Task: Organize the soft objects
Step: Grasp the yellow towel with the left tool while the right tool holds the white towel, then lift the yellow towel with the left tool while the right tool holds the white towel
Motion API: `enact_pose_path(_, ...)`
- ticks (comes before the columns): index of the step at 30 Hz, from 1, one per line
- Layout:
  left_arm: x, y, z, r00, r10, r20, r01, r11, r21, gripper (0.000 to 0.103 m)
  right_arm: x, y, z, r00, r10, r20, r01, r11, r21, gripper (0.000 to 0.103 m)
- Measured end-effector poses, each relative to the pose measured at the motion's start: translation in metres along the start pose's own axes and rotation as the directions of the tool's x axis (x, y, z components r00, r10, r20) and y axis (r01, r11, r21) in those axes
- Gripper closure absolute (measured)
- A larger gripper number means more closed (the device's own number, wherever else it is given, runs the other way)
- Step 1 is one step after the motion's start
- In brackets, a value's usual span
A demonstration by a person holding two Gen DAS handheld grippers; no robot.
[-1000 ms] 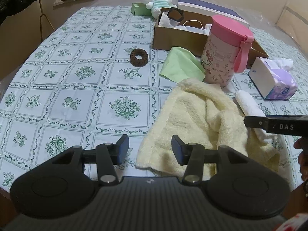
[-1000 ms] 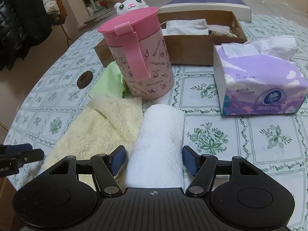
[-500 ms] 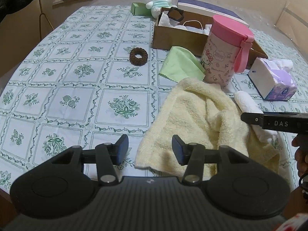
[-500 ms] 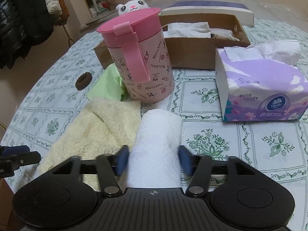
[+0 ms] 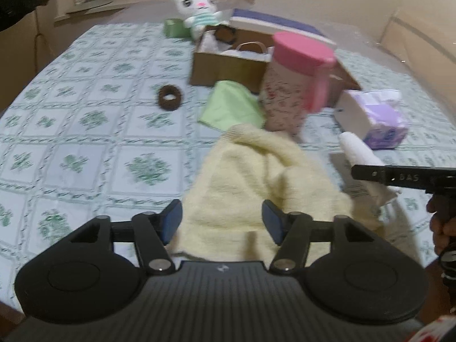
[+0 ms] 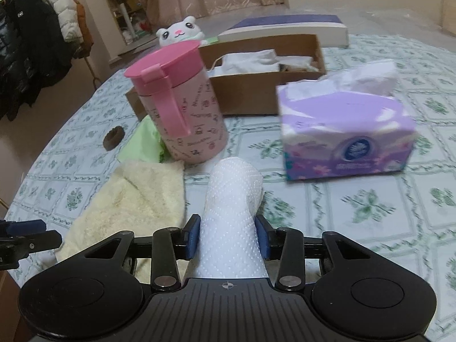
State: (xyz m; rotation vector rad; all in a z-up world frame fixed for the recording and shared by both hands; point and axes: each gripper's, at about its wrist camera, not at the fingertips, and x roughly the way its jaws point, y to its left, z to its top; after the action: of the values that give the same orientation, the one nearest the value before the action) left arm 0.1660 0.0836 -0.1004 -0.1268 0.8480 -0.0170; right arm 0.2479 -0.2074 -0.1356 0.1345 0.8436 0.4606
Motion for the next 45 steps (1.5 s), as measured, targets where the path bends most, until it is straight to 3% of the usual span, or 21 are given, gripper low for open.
enact_pose_path(5,0.010,-0.025,-0.001,0.998,-0.066,-0.011,0.066,0.998,0.023,0.036,-0.014,-0.013,-0.009,1.000,-0.020,-0.006,0.020,0.999,0.027,0.062)
enact_pose_path(10,0.027,-0.042,-0.009,0.996,-0.067,-0.052,0.069,0.997,0.031,0.034,-0.023,-0.021,-0.017,0.999,-0.035,-0.017,0.036,0.999,0.036,0.062)
enact_pose_path(12,0.035,-0.044,-0.013,0.997,-0.020,-0.070,0.022,0.999,0.035,0.032,-0.025,-0.025,-0.020,0.999,-0.039,-0.021,0.039,0.998,0.044,0.062)
enact_pose_path(15,0.042,-0.040,-0.019,0.995,0.062,-0.077,-0.060,0.998,0.035,0.017,-0.028,-0.029,-0.022,0.999,-0.042,-0.022,0.043,0.998,0.054,0.062)
enact_pose_path(24,0.049,-0.029,-0.029,0.993,0.103,-0.055,-0.105,0.994,-0.043,0.006,-0.035,-0.040,-0.026,0.998,-0.049,-0.024,0.051,0.996,0.073,0.062)
enact_pose_path(27,0.049,-0.031,-0.031,0.995,0.096,-0.026,-0.098,0.994,-0.047,0.016,-0.036,-0.042,-0.028,0.998,-0.053,-0.026,0.055,0.996,0.076,0.062)
enact_pose_path(29,0.048,-0.035,-0.029,0.997,0.078,-0.006,-0.078,0.996,-0.037,0.033,-0.036,-0.043,-0.028,0.998,-0.053,-0.027,0.055,0.995,0.079,0.062)
enact_pose_path(31,0.046,-0.040,-0.028,0.999,0.048,0.010,-0.048,0.999,-0.018,0.063,-0.036,-0.042,-0.029,0.998,-0.052,-0.028,0.054,0.995,0.079,0.062)
enact_pose_path(33,0.045,-0.044,-0.026,1.000,0.011,0.017,-0.011,1.000,-0.008,0.083,-0.036,-0.042,-0.029,0.998,-0.051,-0.028,0.053,0.996,0.079,0.062)
enact_pose_path(37,0.042,-0.048,-0.025,1.000,-0.025,0.014,0.025,1.000,0.000,0.094,-0.039,-0.041,-0.030,0.998,-0.050,-0.028,0.052,0.995,0.083,0.062)
enact_pose_path(41,0.027,-0.044,-0.021,0.998,-0.043,0.036,0.043,0.999,0.003,0.096,-0.045,-0.041,-0.030,0.998,-0.057,-0.020,0.058,0.995,0.087,0.062)
enact_pose_path(45,-0.002,-0.039,-0.012,0.995,-0.009,0.101,0.004,0.999,0.049,0.096,-0.055,-0.037,-0.029,0.998,-0.059,0.002,0.059,0.995,0.085,0.062)
